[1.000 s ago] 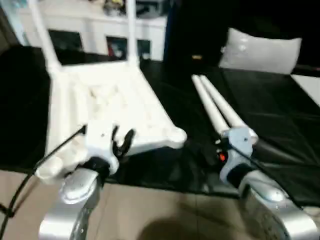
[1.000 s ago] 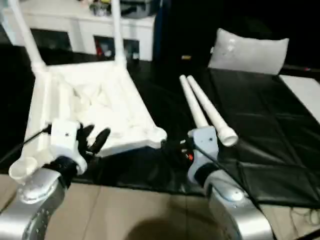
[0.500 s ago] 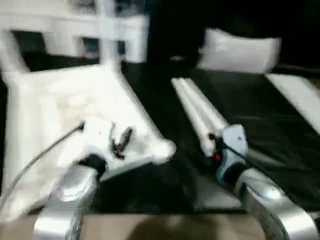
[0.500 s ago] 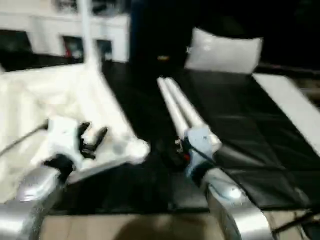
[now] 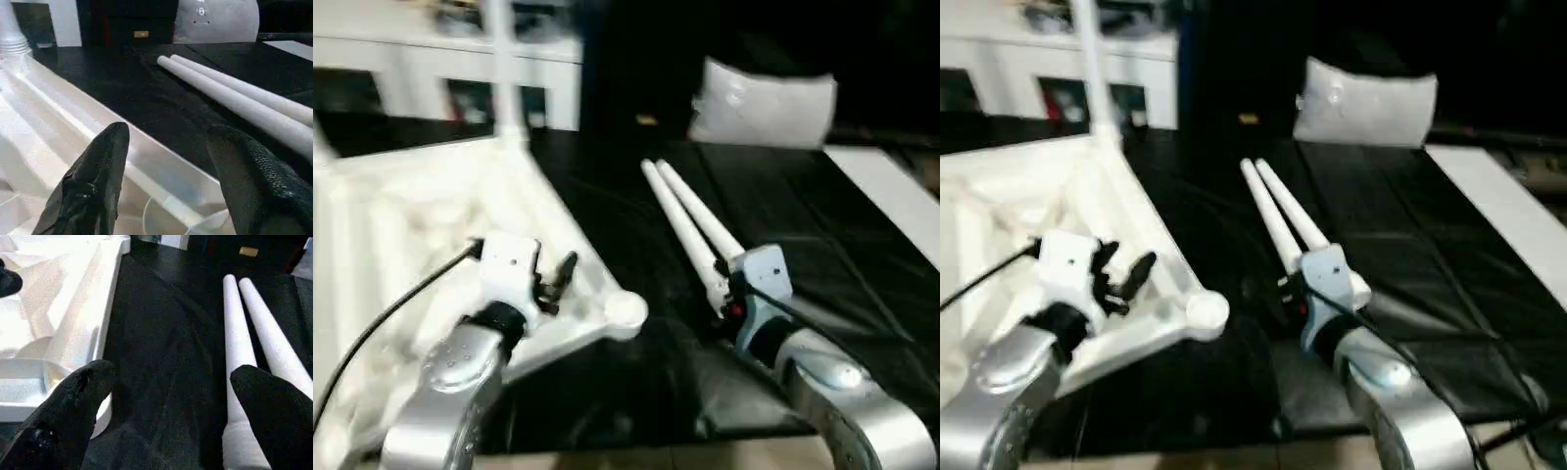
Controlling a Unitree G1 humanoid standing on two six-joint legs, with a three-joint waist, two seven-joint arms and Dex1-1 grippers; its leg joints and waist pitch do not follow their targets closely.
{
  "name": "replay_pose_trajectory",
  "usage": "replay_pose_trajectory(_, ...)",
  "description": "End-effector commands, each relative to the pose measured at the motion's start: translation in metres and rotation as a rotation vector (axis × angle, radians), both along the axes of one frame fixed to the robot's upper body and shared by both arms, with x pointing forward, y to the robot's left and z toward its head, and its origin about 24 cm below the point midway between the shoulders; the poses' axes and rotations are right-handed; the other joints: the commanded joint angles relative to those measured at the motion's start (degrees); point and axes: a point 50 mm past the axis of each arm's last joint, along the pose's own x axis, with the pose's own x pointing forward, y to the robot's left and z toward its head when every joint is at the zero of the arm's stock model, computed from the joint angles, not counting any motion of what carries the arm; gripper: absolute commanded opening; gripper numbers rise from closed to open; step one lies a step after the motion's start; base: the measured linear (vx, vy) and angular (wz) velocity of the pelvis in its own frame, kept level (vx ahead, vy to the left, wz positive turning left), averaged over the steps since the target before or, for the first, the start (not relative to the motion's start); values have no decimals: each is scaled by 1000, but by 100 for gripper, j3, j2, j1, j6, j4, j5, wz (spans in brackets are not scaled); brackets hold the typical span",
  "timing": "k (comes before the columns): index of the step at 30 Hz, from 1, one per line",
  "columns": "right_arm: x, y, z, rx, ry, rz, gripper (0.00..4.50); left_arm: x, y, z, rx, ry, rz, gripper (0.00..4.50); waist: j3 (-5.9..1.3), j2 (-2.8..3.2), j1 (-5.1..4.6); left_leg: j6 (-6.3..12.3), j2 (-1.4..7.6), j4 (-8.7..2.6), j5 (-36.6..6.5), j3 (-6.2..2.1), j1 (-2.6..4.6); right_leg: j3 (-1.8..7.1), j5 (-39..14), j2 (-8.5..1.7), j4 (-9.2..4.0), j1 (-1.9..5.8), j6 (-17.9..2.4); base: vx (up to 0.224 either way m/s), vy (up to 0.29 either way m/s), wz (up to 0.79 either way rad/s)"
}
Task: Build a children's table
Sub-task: Rotate table base
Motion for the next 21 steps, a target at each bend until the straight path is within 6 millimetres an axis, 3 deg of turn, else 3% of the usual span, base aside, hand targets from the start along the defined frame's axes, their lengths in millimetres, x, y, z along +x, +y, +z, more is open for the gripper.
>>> replay_pose_trajectory(1, 2, 0, 2, 2, -6, 6, 450, 0, 1, 2, 4, -5, 5, 299, -285, 63, 66, 757, 144, -463, 552, -7, -119, 274, -161, -321, -315, 345, -1391, 102, 5, 4)
replay_pose_trajectory(2, 1, 0, 2, 0, -7, 10, 450, 0, 1, 2, 5, -4, 5, 299, -312, 86, 66, 981, 146, -455, 918, -51, -26, 214, 279, -264, -226, 295, -1393, 106, -11, 1)
replay_pose_trajectory(3, 1, 0, 2, -2, -7, 12, 450, 0, 1, 2, 4, -4, 5, 299, -316, 89, 60, 1124, 150, -450, 1084, -77, 19, 192, 443, -247, -188, 263, -1389, 106, -11, 1)
replay_pose_trajectory(4, 1, 0, 1, -3, -7, 13, 450, 0, 1, 2, 4, -3, 6, 299, -334, 93, 71, 1458, 177, -428, 1375, -121, 175, 155, 671, -234, -115, 165, -1393, 130, -13, 4)
replay_pose_trajectory(5, 1, 0, 1, -3, -7, 13, 450, 0, 1, 1, 3, -2, 6, 310, -342, 83, 67, 1818, 194, -412, 1655, -172, 267, 132, 806, -225, -53, 96, -1390, 114, -12, 6)
replay_pose_trajectory(6, 2, 0, 2, -5, -7, 14, 450, 0, 1, 1, 3, -2, 6, 310, -342, 57, 73, 1962, 177, -397, 1724, -167, 264, 139, 810, -241, -58, 101, -1383, 137, -17, 8)
replay_pose_trajectory(7, 2, 0, 2, -8, -9, 14, 450, 0, 1, 1, 3, -2, 5, 310, -324, 6, 125, 2055, 74, -347, 1652, -82, 127, 222, 785, -299, -116, 220, -1431, 61, -11, 4)
replay_pose_trajectory(8, 2, 0, 2, -9, -9, 15, 450, 0, 1, 1, 2, -1, 5, 325, -293, -52, 201, 1918, -43, -296, 1343, 5, -89, 341, 594, -341, -226, 397, -1513, 0, 0, 0)
replay_pose_trajectory(9, 2, 0, 2, -9, -9, 15, 450, 0, 1, 1, 2, -2, 5, 334, -310, -39, 245, 1810, -35, -278, 1235, 16, -114, 372, 498, -369, -242, 450, -1561, 0, 0, 0)
replay_pose_trajectory(10, 2, 0, 2, -11, -10, 16, 450, 0, 1, 1, 2, -1, 5, 340, -317, -36, 258, 1665, -17, -282, 1215, 2, -176, 369, 485, -334, -226, 509, -1591, 0, 0, 0)
replay_pose_trajectory(11, 2, 0, 2, -12, -10, 16, 450, 0, 1, 1, 2, -2, 4, 343, -339, 1, 274, 1595, 1, -304, 1358, -23, -139, 311, 590, -273, -185, 499, -1529, 0, 0, 0)
replay_pose_trajectory(12, 3, 0, 2, -13, -10, 16, 450, 0, 1, 1, 2, -2, 3, 343, -338, 18, 259, 1604, 36, -334, 1448, -54, -61, 265, 645, -230, -149, 432, -1497, 0, 0, 0)
replay_pose_trajectory(13, 3, 0, 2, -15, -9, 16, 450, 0, 1, 1, 4, -2, 2, 343, -328, 39, 211, 1738, 113, -379, 1659, -144, 93, 170, 626, -167, -78, 305, -1415, 0, 0, 0)
replay_pose_trajectory(14, 3, 0, 2, -15, -9, 16, 450, 0, 1, 1, 4, -2, 2, 343, -336, 65, 157, 2002, 228, -404, 1834, -271, 332, 99, 510, -171, 8, 118, -1340, 52, -28, 0)
replay_pose_trajectory(15, 3, 0, 2, -15, -9, 15, 450, 0, 1, 1, 4, -2, 1, 343, -314, 61, 117, 2162, 294, -421, 1819, -337, 406, 69, 384, -183, 41, 16, -1308, 0, 0, 0)
replay_pose_trajectory(16, 3, 0, 2, -16, -8, 15, 450, 1, 1, 1, 5, -1, 1, 343, -258, 36, 112, 2308, 317, -429, 1461, -304, 392, 97, 61, -299, -29, 1, -1331, 0, 0, 0)
replay_pose_trajectory(17, 3, 0, 2, -16, -8, 15, 450, 1, 1, 1, 4, -1, 1, 343, -269, -47, 188, 2072, 69, -300, 1151, -72, 53, 285, -1, -417, -202, 342, -1460, 0, 0, 0)
replay_pose_trajectory(18, 3, 0, 2, -16, -7, 15, 450, 1, 1, 1, 4, -1, 1, 353, -231, -73, 257, 1861, -38, -246, 932, 9, -151, 389, -276, -455, -337, 495, -1450, 0, 0, 0)
replay_pose_trajectory(19, 3, 0, 2, -17, -7, 15, 450, 1, 1, 1, 3, -2, 1, 361, -227, -29, 358, 1390, 20, -231, 600, 37, -184, 483, -853, -556, -448, 577, -1469, 0, 0, 0)
replay_pose_trajectory(20, 3, 1, 2, -16, -6, 15, 450, 1, 1, 1, 3, -2, -1, 361, -196, -1, 327, 1011, 94, -326, 548, 26, -178, 382, -1113, -425, -447, 579, -1472, 0, 0, 0)
replay_pose_trajectory(21, 3, 1, 2, -15, -6, 15, 450, 1, 1, 1, 3, -2, -1, 361, -210, 38, 318, 873, 130, -378, 554, 20, -90, 329, -1024, -367, -407, 522, -1447, 0, 0, 0)
